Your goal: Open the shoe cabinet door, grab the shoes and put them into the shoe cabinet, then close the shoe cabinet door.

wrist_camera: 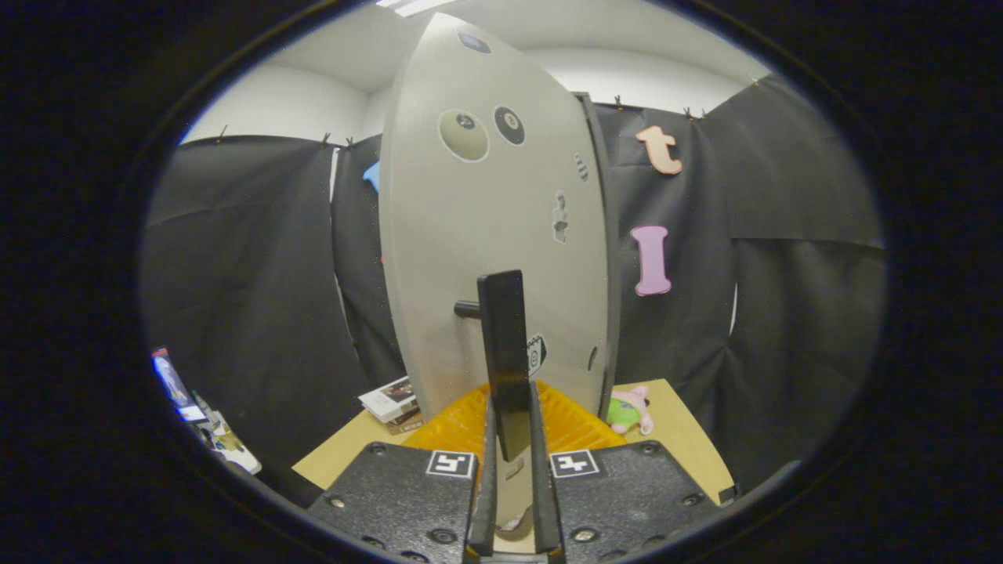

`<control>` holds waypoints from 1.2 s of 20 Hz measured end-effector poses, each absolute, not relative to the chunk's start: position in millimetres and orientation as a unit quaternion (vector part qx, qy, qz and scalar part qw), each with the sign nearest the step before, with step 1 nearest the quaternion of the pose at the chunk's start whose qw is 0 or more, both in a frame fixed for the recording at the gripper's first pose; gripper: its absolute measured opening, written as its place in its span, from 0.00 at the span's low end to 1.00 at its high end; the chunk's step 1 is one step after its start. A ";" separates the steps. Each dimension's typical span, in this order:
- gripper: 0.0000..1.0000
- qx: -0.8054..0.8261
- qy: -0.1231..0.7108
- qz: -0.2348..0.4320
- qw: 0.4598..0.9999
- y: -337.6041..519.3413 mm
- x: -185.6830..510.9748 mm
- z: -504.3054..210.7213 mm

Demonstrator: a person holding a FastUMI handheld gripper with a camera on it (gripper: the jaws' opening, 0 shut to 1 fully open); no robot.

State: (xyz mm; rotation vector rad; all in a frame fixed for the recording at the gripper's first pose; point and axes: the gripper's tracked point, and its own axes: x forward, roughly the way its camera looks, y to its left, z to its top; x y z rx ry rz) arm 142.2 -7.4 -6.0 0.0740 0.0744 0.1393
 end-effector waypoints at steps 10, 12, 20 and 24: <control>0.12 0.064 0.051 0.049 0.995 -66.8 139.5 -6.9; 0.08 0.054 0.053 0.038 0.996 -82.3 141.3 -7.4; 0.04 0.017 0.040 0.088 0.995 -101.6 142.4 -2.7; 0.04 0.023 0.041 0.100 0.994 -96.2 141.3 -5.7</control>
